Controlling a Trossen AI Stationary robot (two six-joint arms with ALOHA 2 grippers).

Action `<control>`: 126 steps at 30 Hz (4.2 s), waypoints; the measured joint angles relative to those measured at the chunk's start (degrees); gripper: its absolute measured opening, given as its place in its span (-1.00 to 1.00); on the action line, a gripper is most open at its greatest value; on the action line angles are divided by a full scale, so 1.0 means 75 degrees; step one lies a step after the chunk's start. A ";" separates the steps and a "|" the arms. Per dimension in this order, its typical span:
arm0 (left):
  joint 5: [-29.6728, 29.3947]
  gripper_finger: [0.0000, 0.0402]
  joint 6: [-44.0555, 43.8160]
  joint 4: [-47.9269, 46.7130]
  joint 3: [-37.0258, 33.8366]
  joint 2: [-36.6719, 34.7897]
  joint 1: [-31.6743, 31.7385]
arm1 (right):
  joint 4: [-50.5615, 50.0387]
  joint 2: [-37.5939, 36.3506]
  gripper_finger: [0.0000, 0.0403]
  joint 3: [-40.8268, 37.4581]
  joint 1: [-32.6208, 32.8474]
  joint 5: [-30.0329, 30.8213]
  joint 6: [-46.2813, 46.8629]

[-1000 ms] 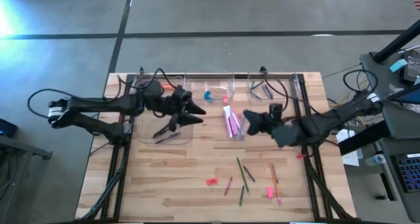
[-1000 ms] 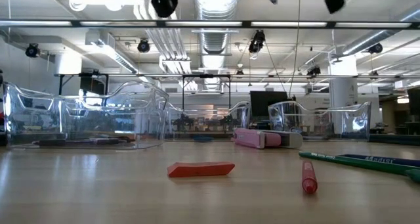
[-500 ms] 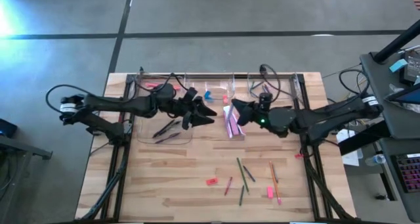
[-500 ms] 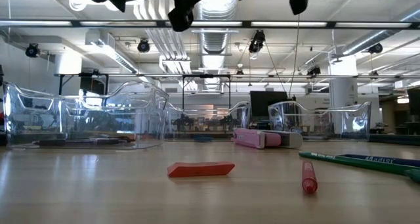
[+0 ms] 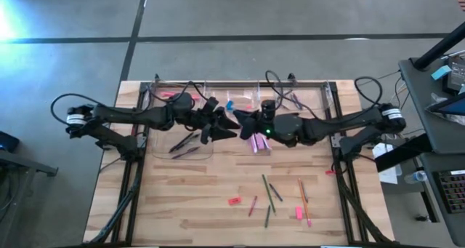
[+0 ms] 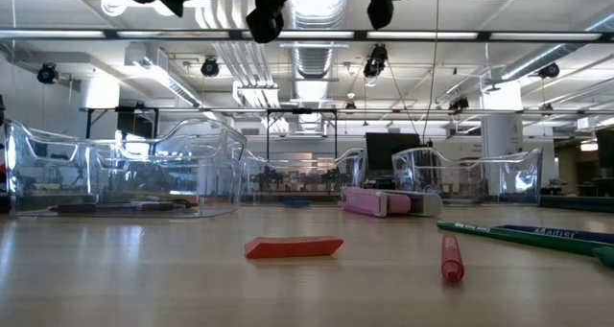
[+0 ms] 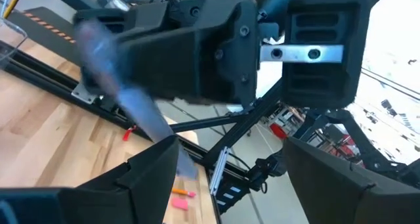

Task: Sort crayons/erasers/pens/pencils in bins
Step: Put the gray pen into the bottom left transparent bin, then put the orange pencil into the top left transparent bin

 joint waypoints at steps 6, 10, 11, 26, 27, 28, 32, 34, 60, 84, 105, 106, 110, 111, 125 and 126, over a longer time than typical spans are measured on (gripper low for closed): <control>-0.0005 0.24 -0.0003 -0.0055 -0.0008 -0.0008 0.0000 | -0.0391 0.0329 -0.81 0.0483 -0.0117 -0.0233 0.0073; -0.0006 0.19 -0.0006 -0.0114 -0.0017 0.0004 -0.0003 | -0.0531 0.0346 -0.81 0.0516 -0.0123 -0.0290 0.0185; -0.0010 0.18 -0.0006 -0.0112 -0.0023 0.0004 -0.0003 | -0.0531 0.0330 -0.81 0.0516 -0.0123 -0.0291 0.0187; 0.0023 0.17 -0.0017 -0.0428 -0.0350 0.0007 0.0020 | -0.0811 -0.0083 -0.81 0.0554 -0.0111 -0.0339 0.0162; 0.0023 0.17 -0.0016 -0.0351 -0.0334 0.0007 0.0020 | -0.0820 -0.0075 -0.81 0.0554 -0.0108 -0.0342 0.0187; 0.0025 0.17 -0.0016 -0.0254 -0.0326 0.0007 0.0020 | -0.0837 -0.0057 -0.81 0.0551 -0.0108 -0.0343 0.0211; -0.0021 0.17 -0.0015 0.0034 -0.0323 -0.0010 0.0020 | -0.0771 0.0088 -0.81 0.0538 -0.0112 -0.0316 0.0268; -0.0131 0.17 -0.0014 0.0024 -0.0323 -0.0010 0.0020 | -0.0587 0.0176 -0.81 0.0536 -0.0114 -0.0307 0.0270; -0.0558 -0.43 -0.0012 0.0132 -0.0326 -0.0013 0.0020 | 0.0085 0.0739 -0.81 0.0536 -0.0245 -0.0437 0.0597; -0.0573 -0.89 0.3755 -0.6903 -0.0031 -0.2631 0.0968 | -0.0902 -0.0506 0.12 0.0548 -0.0387 -0.0488 -0.1078; -0.3738 -0.85 0.6009 -1.1891 -0.0012 -0.1907 0.0954 | -0.0946 -0.0869 0.16 0.0554 -0.0195 0.3175 -0.1789; -0.3610 -0.84 0.6132 -1.1884 -0.0012 -0.1790 0.0954 | -0.0987 -0.0869 0.16 0.0554 -0.0189 0.3169 -0.1805; -0.2919 -0.81 0.6621 -1.1884 -0.0012 -0.1351 0.0953 | -0.1308 -0.0922 0.16 0.0554 -0.0140 0.2557 -0.1801; -0.2829 -0.77 0.6645 -1.1887 -0.0012 -0.1264 0.0953 | -0.1460 -0.0963 0.16 0.0554 -0.0140 0.2244 -0.1805; -0.2670 -0.09 0.6591 -1.1723 0.0612 -0.1226 0.0953 | -0.6715 -0.1471 0.15 0.0560 0.0332 -0.2425 0.1352; -0.2561 -0.09 0.6589 -1.1531 0.0703 -0.1314 0.0953 | -0.7312 -0.1447 0.15 0.0557 0.0535 -0.2457 0.1682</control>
